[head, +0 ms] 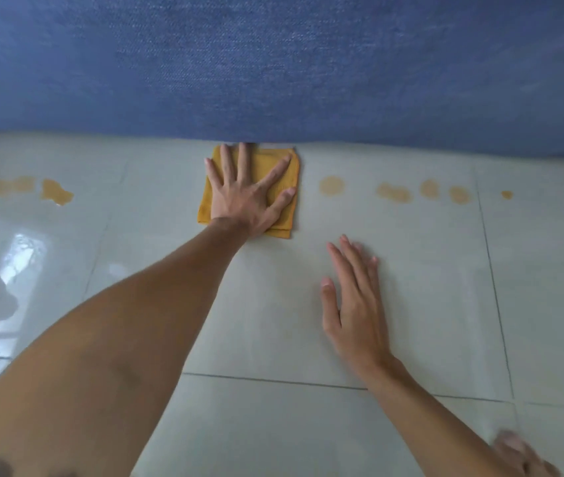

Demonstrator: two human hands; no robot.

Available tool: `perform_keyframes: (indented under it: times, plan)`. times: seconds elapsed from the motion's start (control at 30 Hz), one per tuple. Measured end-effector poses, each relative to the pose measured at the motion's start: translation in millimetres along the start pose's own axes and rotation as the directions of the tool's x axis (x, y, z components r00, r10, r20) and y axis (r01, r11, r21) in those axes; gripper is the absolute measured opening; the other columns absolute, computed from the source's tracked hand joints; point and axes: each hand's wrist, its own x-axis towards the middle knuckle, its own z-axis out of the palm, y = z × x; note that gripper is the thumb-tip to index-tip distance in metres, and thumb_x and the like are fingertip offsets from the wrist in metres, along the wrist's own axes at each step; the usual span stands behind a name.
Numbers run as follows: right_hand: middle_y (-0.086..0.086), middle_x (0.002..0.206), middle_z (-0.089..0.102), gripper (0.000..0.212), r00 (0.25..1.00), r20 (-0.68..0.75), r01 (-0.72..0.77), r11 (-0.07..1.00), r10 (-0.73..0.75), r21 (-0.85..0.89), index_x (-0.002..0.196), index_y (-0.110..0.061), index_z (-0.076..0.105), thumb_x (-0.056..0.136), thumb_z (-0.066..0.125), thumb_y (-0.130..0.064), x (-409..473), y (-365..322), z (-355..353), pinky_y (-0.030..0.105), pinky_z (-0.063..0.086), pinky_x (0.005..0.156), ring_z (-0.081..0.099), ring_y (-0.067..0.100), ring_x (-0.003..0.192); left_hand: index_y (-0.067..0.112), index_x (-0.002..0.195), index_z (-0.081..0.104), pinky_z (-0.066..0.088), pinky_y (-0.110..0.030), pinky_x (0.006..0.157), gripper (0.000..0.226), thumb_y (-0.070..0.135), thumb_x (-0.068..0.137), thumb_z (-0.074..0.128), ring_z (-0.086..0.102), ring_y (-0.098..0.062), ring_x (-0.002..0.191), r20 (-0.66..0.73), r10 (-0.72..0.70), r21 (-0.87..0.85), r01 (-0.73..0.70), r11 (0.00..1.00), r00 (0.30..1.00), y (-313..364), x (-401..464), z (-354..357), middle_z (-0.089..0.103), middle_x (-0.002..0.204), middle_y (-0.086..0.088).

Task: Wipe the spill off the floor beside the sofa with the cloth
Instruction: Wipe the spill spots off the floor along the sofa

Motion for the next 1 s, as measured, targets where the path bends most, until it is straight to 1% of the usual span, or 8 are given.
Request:
perform_keyframes:
  times: [0.13,0.27,0.33,0.43,0.57,0.73,0.87,1.0]
  plan:
    - [0.011,0.153,0.042,0.053,0.996,-0.025,-0.093,0.973,0.089,-0.213,0.144,-0.008,0.045,0.096,0.036,-0.030,-10,33,-33,0.057,0.019,0.120,0.032,0.030,0.146,0.059,0.148,0.005,0.000,-0.071,0.114,0.065,0.079,0.087,0.007,-0.002,-0.049,0.148,0.013,0.067,-0.010,-0.066,0.998,0.998,26,-54,5,-0.002,0.166,-0.016]
    - [0.009,0.158,0.034,0.063,0.977,0.081,-0.152,0.909,0.198,-0.388,0.149,-0.010,0.037,0.094,0.025,-0.038,-22,60,-58,0.059,0.015,0.120,0.026,0.030,0.149,0.056,0.150,0.008,0.007,-0.072,0.113,0.063,0.076,0.091,0.018,0.002,-0.050,0.148,-0.030,0.100,-0.019,-0.101,0.995,0.995,40,-136,16,0.000,0.166,-0.018]
    - [0.007,0.162,0.026,0.065,0.969,0.136,-0.130,0.893,0.206,-0.430,0.152,-0.012,0.030,0.094,0.019,-0.040,-29,65,-60,0.057,0.011,0.121,0.019,0.028,0.151,0.056,0.151,0.009,0.009,-0.071,0.113,0.064,0.075,0.091,0.020,0.003,-0.050,0.148,-0.047,0.095,-0.006,-0.095,0.995,0.994,43,-173,22,0.002,0.165,-0.019]
    - [0.005,0.162,0.024,0.064,0.969,0.124,-0.139,0.887,0.213,-0.440,0.153,-0.013,0.028,0.094,0.021,-0.039,-31,69,-56,0.057,0.011,0.122,0.018,0.027,0.151,0.057,0.150,0.009,0.009,-0.071,0.114,0.064,0.076,0.090,0.021,0.003,-0.050,0.148,-0.051,0.072,-0.017,-0.073,0.997,0.996,44,-193,26,0.002,0.165,-0.019]
    - [0.005,0.162,0.024,0.062,0.972,0.111,-0.138,0.890,0.205,-0.435,0.153,-0.014,0.028,0.096,0.024,-0.038,-30,72,-52,0.057,0.013,0.121,0.018,0.027,0.151,0.058,0.150,0.006,0.007,-0.069,0.115,0.065,0.077,0.089,0.019,0.002,-0.049,0.148,-0.053,0.017,0.000,-0.017,1.000,0.998,41,-164,23,0.000,0.165,-0.017]
    - [0.005,0.162,0.023,0.060,0.983,0.079,-0.111,0.877,0.167,-0.467,0.153,-0.013,0.028,0.097,0.028,-0.036,-32,79,-49,0.058,0.016,0.120,0.017,0.027,0.151,0.060,0.147,-0.001,0.001,-0.069,0.115,0.066,0.080,0.085,0.008,-0.002,-0.049,0.148,-0.033,-0.098,0.000,0.098,0.995,0.995,22,-50,10,-0.004,0.165,-0.016]
    - [0.004,0.163,0.021,0.059,0.988,0.075,-0.084,0.877,0.135,-0.472,0.153,-0.014,0.027,0.098,0.029,-0.036,-34,85,-46,0.058,0.016,0.120,0.015,0.026,0.152,0.060,0.148,-0.001,-0.002,-0.070,0.115,0.068,0.081,0.083,0.004,-0.005,-0.049,0.148,-0.012,-0.090,0.022,0.090,0.996,0.996,39,18,5,0.002,0.164,-0.018]
    - [0.004,0.162,0.025,0.060,0.989,0.065,-0.094,0.910,0.131,-0.405,0.152,-0.013,0.031,0.097,0.032,-0.038,-34,82,-50,0.057,0.016,0.121,0.017,0.024,0.152,0.058,0.149,0.000,-0.003,-0.070,0.115,0.068,0.080,0.084,0.004,-0.005,-0.049,0.148,0.006,-0.012,0.018,0.012,1.000,1.000,72,17,6,0.000,0.165,-0.018]
